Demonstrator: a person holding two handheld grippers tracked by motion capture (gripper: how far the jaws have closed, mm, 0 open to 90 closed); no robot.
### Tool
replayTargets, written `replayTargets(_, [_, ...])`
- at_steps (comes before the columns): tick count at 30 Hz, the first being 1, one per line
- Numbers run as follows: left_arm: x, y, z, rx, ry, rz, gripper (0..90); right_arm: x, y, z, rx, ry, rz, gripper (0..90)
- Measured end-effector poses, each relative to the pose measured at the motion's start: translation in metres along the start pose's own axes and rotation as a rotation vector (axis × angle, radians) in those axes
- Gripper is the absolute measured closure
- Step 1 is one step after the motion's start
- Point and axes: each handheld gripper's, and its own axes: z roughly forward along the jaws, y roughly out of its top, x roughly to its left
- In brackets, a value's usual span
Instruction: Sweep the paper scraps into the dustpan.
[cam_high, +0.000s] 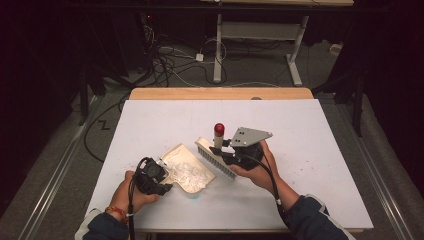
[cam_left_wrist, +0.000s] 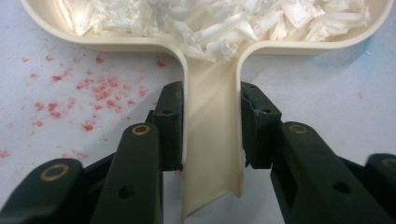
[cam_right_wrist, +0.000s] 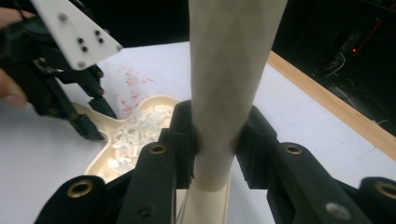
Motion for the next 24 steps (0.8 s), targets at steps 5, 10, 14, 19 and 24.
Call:
replayTargets(5, [0.000, -0.001, 0.000, -0.004, -0.003, -0.002, 63.3, -0.003, 0.004, 0.025, 0.037, -0.042, -0.047, 70.9])
replayTargets(10, [0.002, -0.002, -0.001, -0.008, -0.009, -0.008, 63.3, 0.000, 0.007, 0.044, 0.051, -0.008, -0.063, 71.0])
replayTargets(14, [0.003, -0.002, -0.001, -0.006, -0.009, -0.007, 63.3, 0.012, 0.009, 0.046, 0.071, 0.063, -0.101, 70.7])
replayTargets(19, [0.004, -0.003, -0.002, -0.005, -0.008, -0.012, 63.3, 0.021, 0.012, 0.034, 0.057, 0.114, -0.094, 70.9])
replayTargets(24, [0.003, -0.003, -0.002, -0.004, -0.006, -0.012, 63.3, 0.027, 0.014, 0.017, 0.049, 0.110, -0.105, 70.9])
